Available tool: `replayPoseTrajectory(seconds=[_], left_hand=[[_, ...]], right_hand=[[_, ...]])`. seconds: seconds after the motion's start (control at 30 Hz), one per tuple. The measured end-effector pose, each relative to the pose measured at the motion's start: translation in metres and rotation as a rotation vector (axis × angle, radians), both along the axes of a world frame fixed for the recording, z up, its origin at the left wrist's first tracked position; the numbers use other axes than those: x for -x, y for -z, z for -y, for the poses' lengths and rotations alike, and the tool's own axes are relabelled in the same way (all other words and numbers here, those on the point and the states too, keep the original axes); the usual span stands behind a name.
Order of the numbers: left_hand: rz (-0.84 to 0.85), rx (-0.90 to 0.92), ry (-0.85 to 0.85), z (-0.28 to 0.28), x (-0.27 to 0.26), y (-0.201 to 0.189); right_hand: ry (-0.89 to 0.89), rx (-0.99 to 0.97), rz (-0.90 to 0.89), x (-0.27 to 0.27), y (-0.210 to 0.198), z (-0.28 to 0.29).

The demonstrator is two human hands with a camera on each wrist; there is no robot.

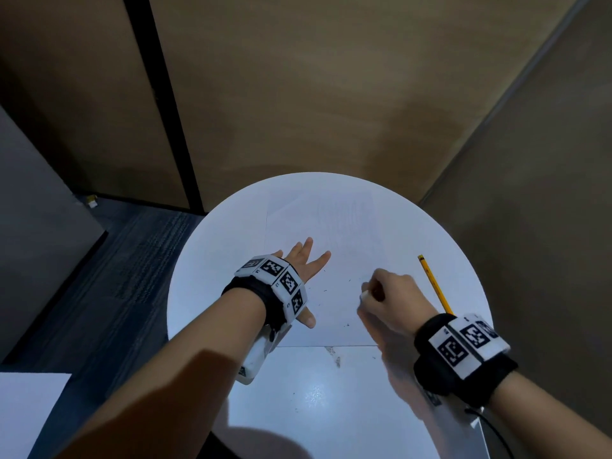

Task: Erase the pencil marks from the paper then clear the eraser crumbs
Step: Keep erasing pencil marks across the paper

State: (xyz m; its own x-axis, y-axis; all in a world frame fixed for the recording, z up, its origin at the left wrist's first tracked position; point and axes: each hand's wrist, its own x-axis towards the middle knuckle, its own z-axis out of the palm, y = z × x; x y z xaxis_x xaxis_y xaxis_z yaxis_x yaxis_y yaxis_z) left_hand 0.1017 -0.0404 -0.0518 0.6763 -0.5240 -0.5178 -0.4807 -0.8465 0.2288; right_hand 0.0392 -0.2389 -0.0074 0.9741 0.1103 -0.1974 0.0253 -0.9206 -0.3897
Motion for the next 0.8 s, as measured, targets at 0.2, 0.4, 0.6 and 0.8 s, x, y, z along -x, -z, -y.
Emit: replayPoseTrajectory(seconds=[0.2, 0.4, 0.6, 0.8], left_hand=[[-0.01, -0.001, -0.001, 0.001, 0.0, -0.004], [0.002, 0.003, 0.007, -0.001, 0.0, -0.001], [0.003, 0.002, 0.006, -0.002, -0.001, 0.001], [-0.007, 0.017, 0.006, -0.004, -0.002, 0.004]], right_hand=[[-0.157, -0.089, -0.071, 0.024, 0.01, -0.028], [0.054, 0.021, -0.01, 0.006, 0.001, 0.011], [-0.165, -0.123, -0.094, 0.024, 0.003, -0.02], [0.045, -0.04, -0.103, 0.012, -0.01, 0.021]])
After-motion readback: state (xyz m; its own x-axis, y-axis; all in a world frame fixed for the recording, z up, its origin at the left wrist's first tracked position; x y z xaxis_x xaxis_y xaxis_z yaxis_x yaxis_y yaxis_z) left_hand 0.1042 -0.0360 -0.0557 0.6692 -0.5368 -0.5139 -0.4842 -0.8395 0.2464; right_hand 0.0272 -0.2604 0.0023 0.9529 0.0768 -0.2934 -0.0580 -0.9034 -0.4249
